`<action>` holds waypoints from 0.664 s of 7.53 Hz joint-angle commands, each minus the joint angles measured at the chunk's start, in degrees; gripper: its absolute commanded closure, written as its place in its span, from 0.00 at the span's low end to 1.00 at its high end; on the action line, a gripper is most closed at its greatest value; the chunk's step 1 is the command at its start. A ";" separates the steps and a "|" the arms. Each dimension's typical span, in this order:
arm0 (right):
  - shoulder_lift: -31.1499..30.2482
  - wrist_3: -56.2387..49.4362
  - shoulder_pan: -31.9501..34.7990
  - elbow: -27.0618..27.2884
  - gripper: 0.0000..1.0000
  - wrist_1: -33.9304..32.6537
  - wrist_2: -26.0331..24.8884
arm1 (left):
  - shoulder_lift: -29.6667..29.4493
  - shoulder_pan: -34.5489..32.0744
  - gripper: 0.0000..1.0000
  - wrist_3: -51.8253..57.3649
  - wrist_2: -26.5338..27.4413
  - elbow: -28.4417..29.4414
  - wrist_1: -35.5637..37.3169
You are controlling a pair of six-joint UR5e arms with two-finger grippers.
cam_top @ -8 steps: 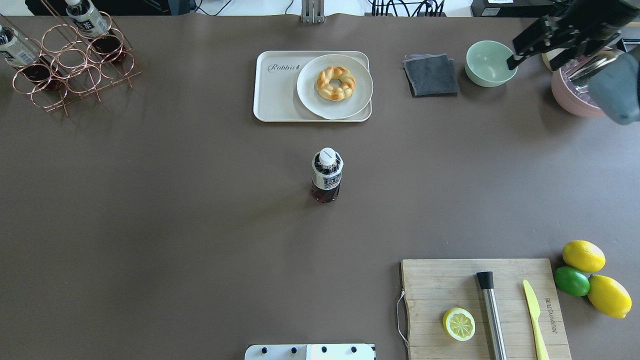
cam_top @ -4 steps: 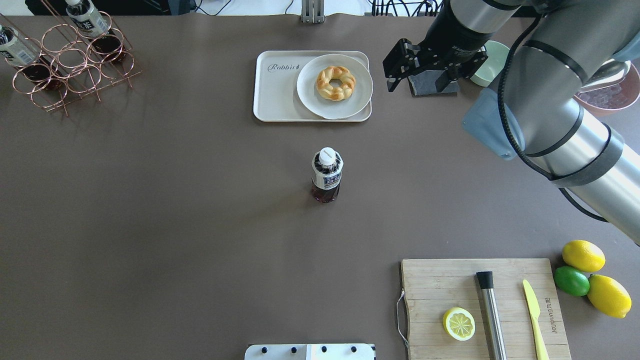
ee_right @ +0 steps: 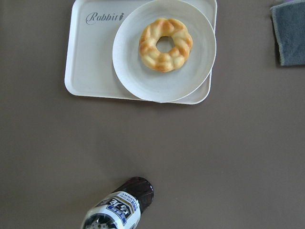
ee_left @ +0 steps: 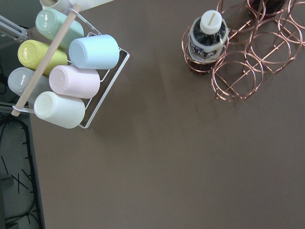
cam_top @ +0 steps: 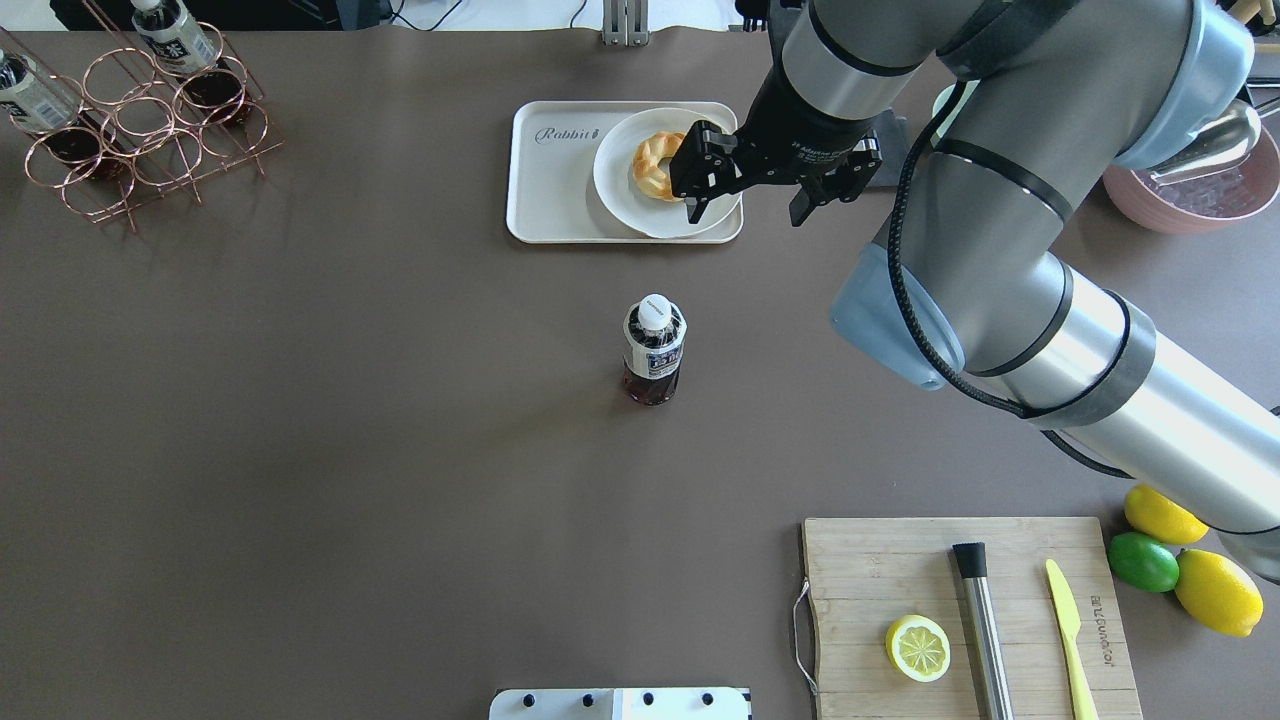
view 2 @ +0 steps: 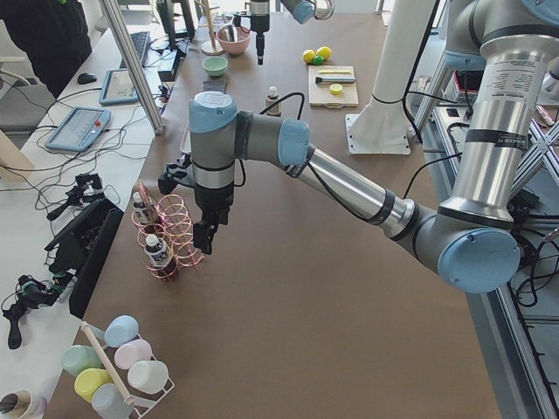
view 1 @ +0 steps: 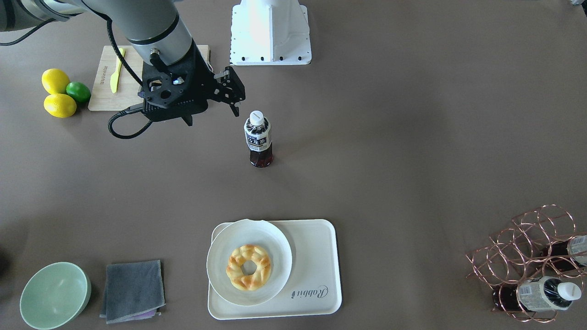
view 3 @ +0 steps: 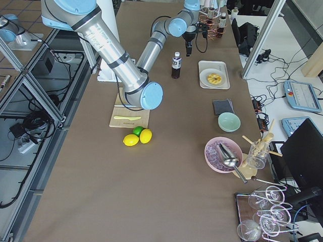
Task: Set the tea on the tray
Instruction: 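Move the right gripper over to the standing tea bottle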
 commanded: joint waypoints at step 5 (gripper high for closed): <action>3.26 18.82 -12.37 1.34 0.00 -4.37 -12.70 | 7.53 -7.03 0.02 14.08 -2.95 2.92 0.00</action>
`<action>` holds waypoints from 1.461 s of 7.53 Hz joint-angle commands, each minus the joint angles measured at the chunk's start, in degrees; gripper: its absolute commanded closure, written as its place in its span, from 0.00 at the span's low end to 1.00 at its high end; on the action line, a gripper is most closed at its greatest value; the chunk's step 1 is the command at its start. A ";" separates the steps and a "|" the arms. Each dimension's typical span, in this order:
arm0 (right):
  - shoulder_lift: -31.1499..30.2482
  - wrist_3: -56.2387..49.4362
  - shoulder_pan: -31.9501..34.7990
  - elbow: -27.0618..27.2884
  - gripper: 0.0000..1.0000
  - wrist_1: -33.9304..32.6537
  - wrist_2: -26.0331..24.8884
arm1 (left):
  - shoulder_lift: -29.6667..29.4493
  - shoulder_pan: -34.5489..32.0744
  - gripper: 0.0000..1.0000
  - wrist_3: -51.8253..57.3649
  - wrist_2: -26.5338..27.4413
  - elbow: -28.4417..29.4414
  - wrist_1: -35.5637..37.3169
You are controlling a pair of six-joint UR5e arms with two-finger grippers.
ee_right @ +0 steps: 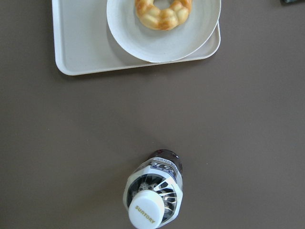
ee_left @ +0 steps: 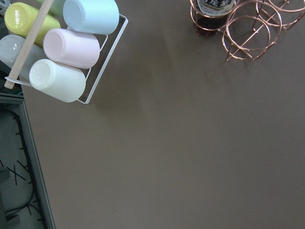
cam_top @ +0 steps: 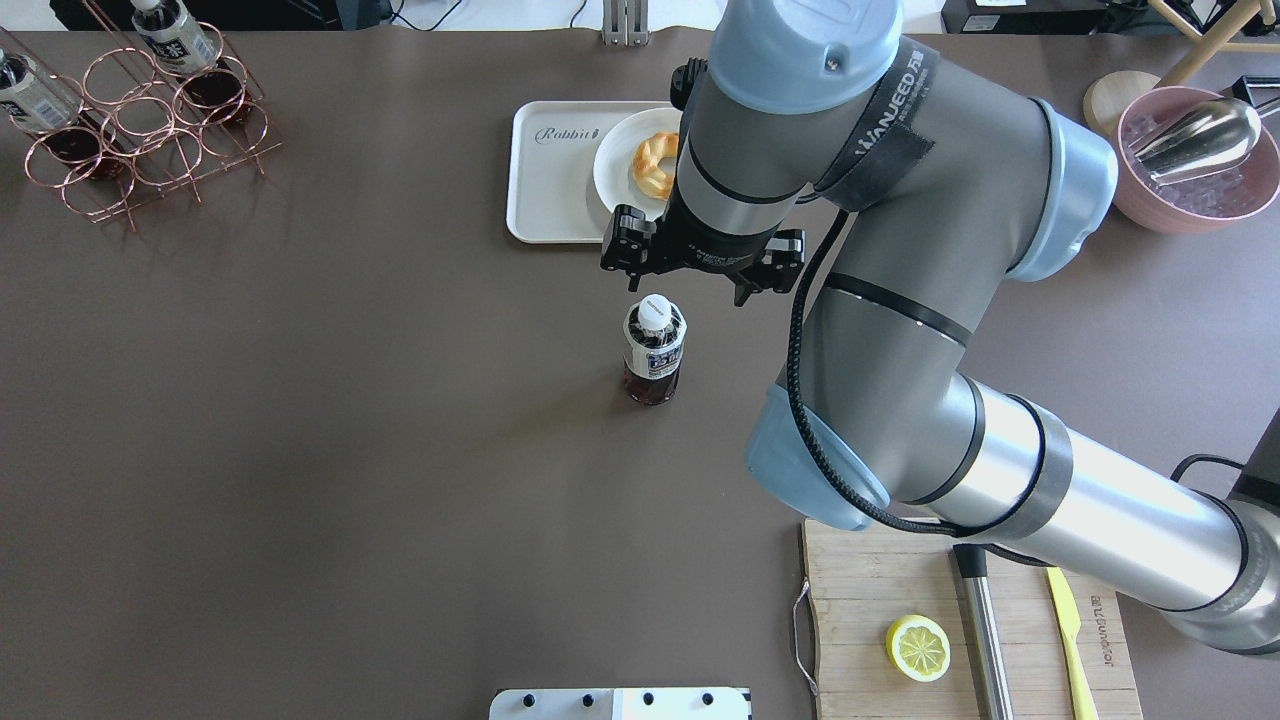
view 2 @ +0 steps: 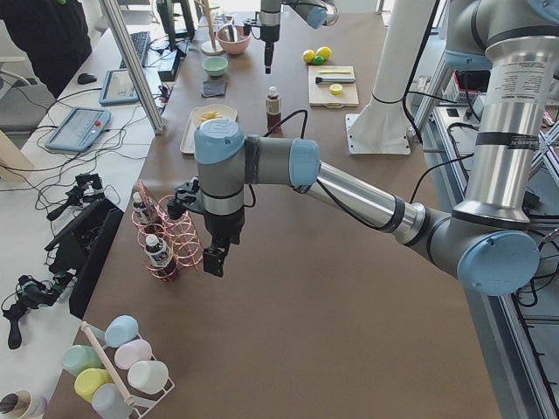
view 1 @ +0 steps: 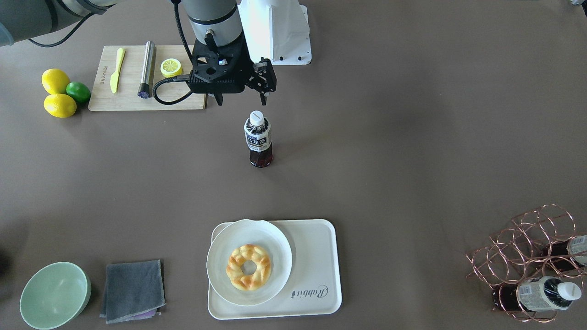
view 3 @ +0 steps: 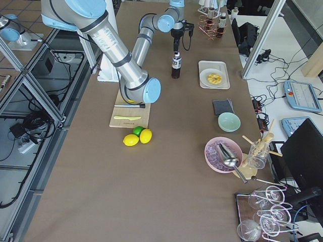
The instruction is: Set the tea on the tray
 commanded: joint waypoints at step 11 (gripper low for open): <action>0.00 2.41 -4.78 -5.86 0.00 6.24 -3.96 | 14.94 -4.33 0.02 2.21 -4.95 5.88 -22.50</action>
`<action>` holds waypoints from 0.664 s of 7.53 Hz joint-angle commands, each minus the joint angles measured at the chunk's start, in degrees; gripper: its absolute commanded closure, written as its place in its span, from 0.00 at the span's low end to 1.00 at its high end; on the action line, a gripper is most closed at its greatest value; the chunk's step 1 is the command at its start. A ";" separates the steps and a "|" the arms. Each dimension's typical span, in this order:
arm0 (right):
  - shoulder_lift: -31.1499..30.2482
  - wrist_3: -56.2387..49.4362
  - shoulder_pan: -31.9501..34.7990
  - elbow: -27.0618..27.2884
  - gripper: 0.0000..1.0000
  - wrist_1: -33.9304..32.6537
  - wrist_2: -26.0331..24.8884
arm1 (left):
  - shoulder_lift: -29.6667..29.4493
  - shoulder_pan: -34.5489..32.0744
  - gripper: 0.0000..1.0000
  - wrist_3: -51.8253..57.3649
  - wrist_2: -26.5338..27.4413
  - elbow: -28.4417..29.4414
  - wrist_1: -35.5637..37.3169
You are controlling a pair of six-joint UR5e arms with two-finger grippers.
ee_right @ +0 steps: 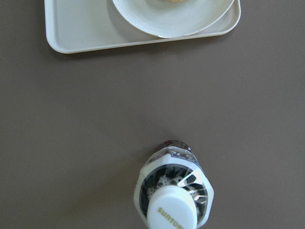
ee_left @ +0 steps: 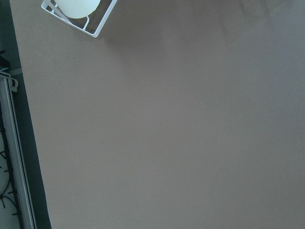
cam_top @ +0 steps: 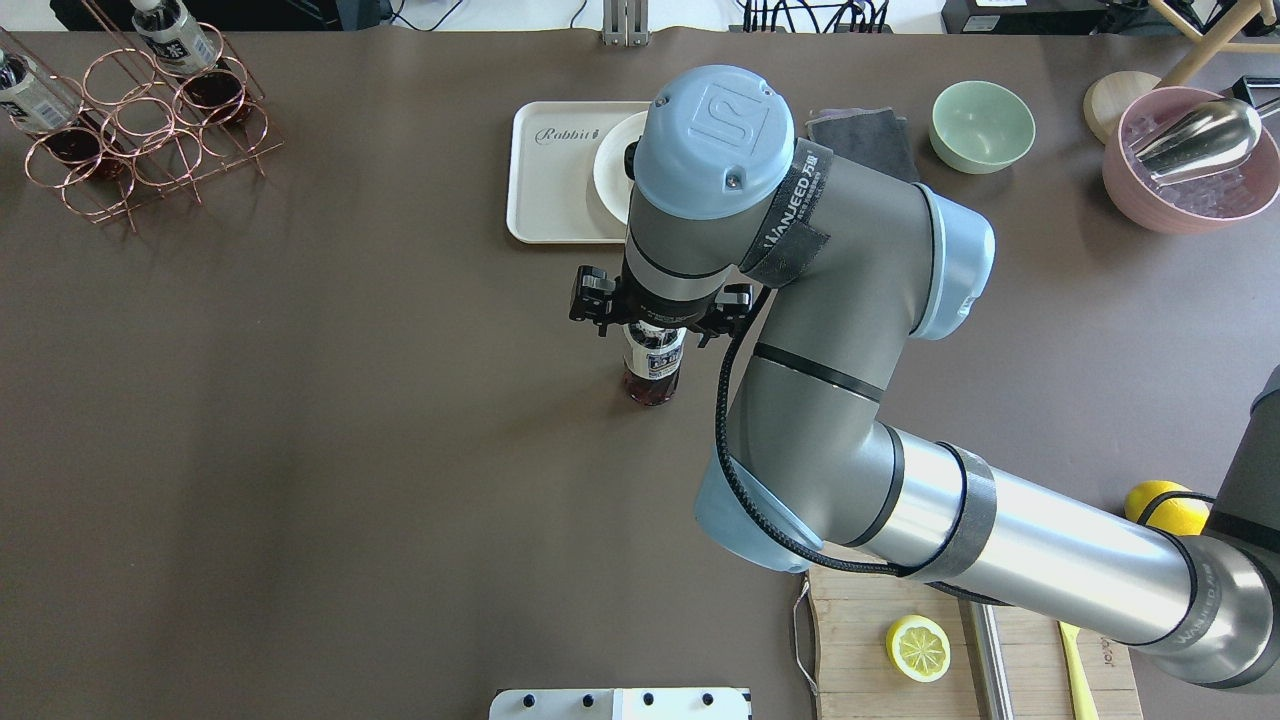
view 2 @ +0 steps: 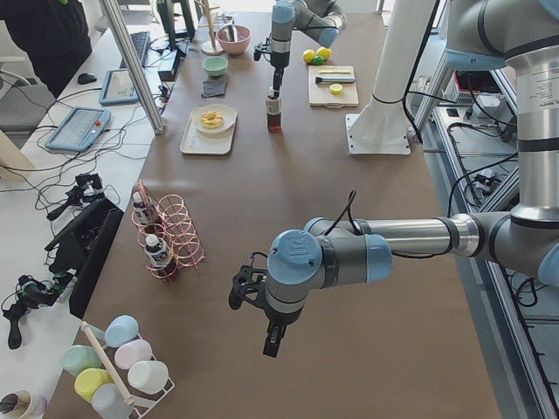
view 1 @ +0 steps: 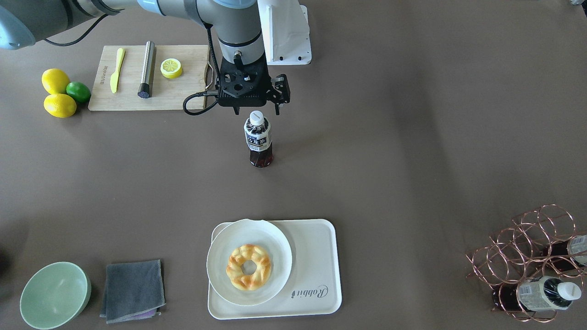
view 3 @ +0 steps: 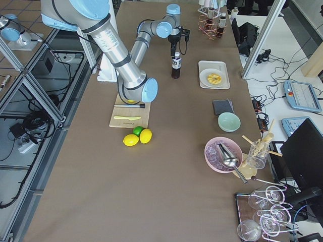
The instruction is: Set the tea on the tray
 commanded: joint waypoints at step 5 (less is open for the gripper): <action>-0.21 0.04 0.87 0.17 0.00 0.30 0.17 | -0.78 3.04 0.02 -0.52 0.23 -0.09 -7.06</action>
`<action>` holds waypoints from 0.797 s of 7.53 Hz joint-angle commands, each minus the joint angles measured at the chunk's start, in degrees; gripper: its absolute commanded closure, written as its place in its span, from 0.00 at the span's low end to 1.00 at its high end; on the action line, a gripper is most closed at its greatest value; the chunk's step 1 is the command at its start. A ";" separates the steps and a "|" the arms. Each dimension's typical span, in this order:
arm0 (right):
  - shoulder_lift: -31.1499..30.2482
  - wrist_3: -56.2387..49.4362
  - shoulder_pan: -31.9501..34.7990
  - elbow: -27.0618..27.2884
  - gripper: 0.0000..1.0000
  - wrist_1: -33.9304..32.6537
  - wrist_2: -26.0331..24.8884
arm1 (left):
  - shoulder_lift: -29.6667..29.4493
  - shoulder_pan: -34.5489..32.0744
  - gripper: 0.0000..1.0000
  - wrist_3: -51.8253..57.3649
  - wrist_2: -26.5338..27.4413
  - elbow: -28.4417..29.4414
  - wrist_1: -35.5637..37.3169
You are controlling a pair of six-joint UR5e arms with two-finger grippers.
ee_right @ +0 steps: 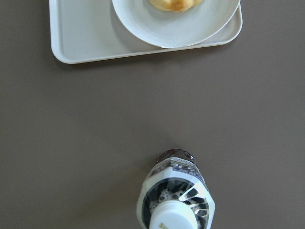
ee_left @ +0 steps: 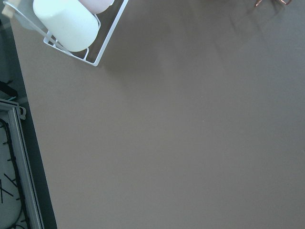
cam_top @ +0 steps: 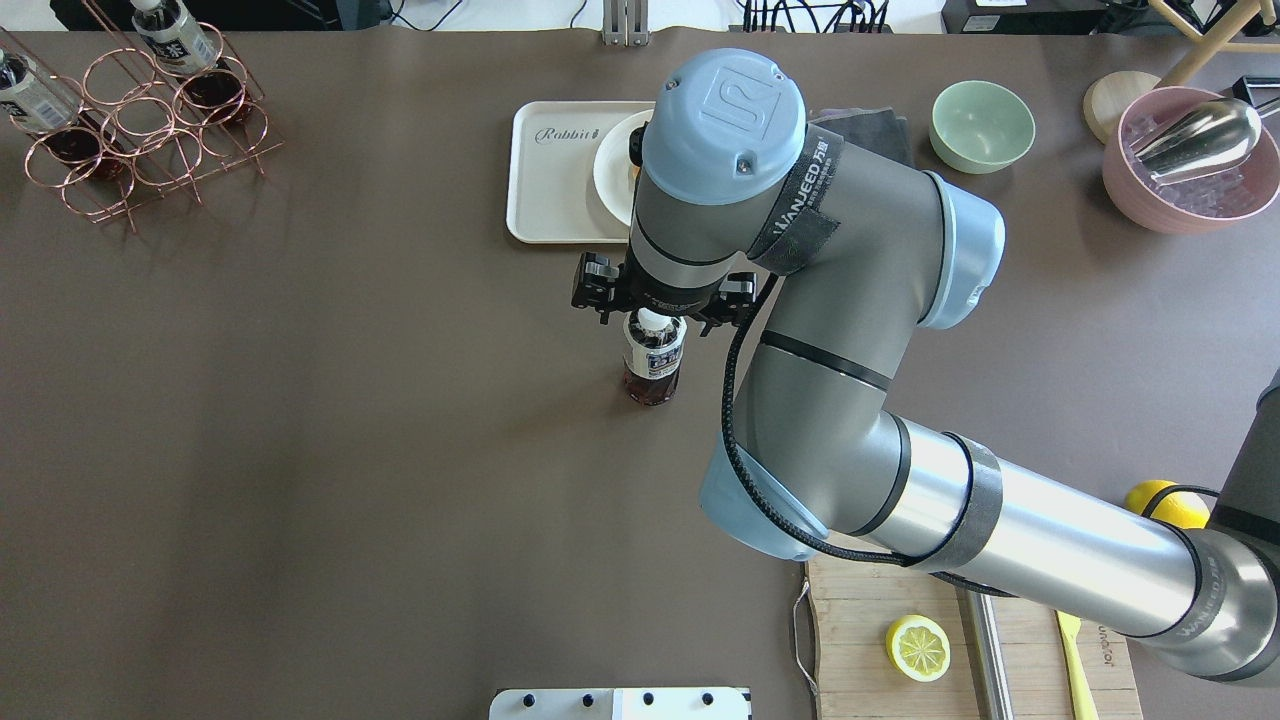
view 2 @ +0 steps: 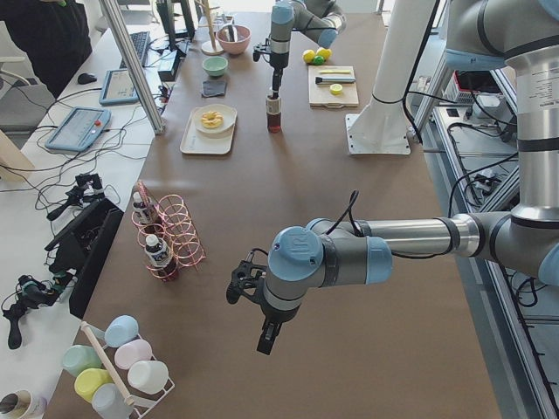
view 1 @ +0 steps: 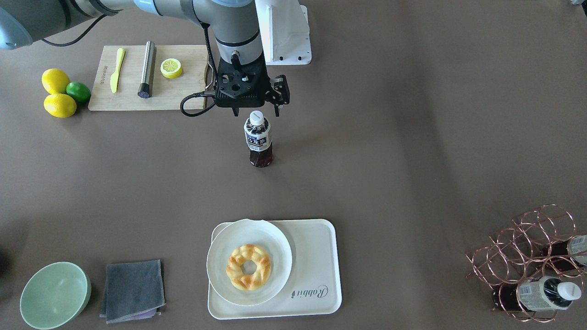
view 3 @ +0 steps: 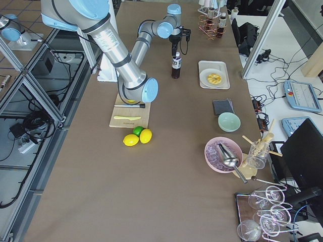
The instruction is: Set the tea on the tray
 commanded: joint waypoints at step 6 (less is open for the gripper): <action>-0.05 -1.93 0.52 -0.76 0.26 -0.52 0.05 | -1.16 5.48 0.02 -6.79 0.12 -0.37 -0.43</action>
